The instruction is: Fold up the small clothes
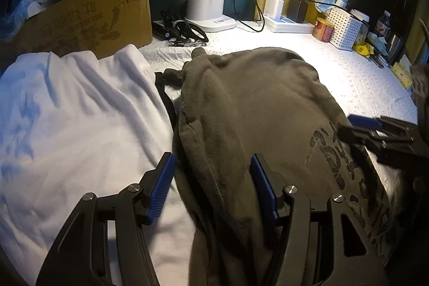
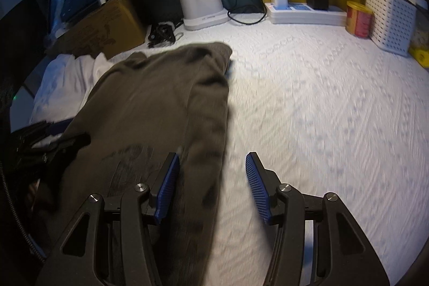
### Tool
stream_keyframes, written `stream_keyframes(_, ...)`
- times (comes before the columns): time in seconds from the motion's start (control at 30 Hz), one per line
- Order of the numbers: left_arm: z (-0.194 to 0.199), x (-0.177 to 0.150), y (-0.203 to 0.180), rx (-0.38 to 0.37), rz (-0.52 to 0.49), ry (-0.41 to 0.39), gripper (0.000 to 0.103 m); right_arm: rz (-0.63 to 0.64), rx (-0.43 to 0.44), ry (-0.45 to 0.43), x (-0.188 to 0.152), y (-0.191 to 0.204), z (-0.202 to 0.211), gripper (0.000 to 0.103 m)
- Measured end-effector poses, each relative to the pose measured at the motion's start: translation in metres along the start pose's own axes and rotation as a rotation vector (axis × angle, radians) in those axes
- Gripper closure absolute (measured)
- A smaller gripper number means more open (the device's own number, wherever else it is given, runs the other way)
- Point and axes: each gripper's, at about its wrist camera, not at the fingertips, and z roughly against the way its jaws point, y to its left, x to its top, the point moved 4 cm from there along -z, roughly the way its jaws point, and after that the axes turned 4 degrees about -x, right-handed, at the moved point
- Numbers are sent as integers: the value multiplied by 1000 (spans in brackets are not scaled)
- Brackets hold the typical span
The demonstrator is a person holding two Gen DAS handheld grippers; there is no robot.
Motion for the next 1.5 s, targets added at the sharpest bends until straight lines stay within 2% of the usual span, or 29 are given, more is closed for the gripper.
stream_keyframes(0.2,10,-8,-7,4,-7,-10,44,43,-3,-9,-24,9,17,49)
stream_keyframes(0.3,16,-16,-8,0,7,-6,44,55,27,-13,-37,14,25,49)
stream_keyframes(0.33,17,-18,-8,-4,12,-4,44,60,40,-12,-40,16,28,53)
stream_keyframes(0.4,21,-24,-9,-1,18,5,44,66,67,-7,-45,19,31,68)
stream_keyframes(0.47,27,-28,-13,14,15,10,44,89,53,-16,-50,24,36,69)
stream_keyframes(1.13,70,-57,-78,32,-3,-60,44,88,132,-22,-95,21,74,68)
stream_keyframes(1.2,69,-58,-82,37,8,-72,20,82,133,-33,-99,18,79,68)
stream_keyframes(1.23,70,-58,-84,31,17,-82,18,77,131,-38,-100,15,81,67)
stream_keyframes(1.27,69,-58,-86,26,22,-87,18,71,130,-45,-101,11,83,64)
stream_keyframes(1.3,68,-58,-89,25,20,-87,18,64,129,-51,-103,8,85,55)
stream_keyframes(1.33,67,-58,-91,27,16,-88,18,58,128,-59,-103,5,87,52)
stream_keyframes(1.43,66,-57,-99,25,23,-90,18,36,120,-78,-106,-4,94,52)
stream_keyframes(1.5,67,-55,-103,-4,60,-104,18,25,111,-91,-107,-10,98,52)
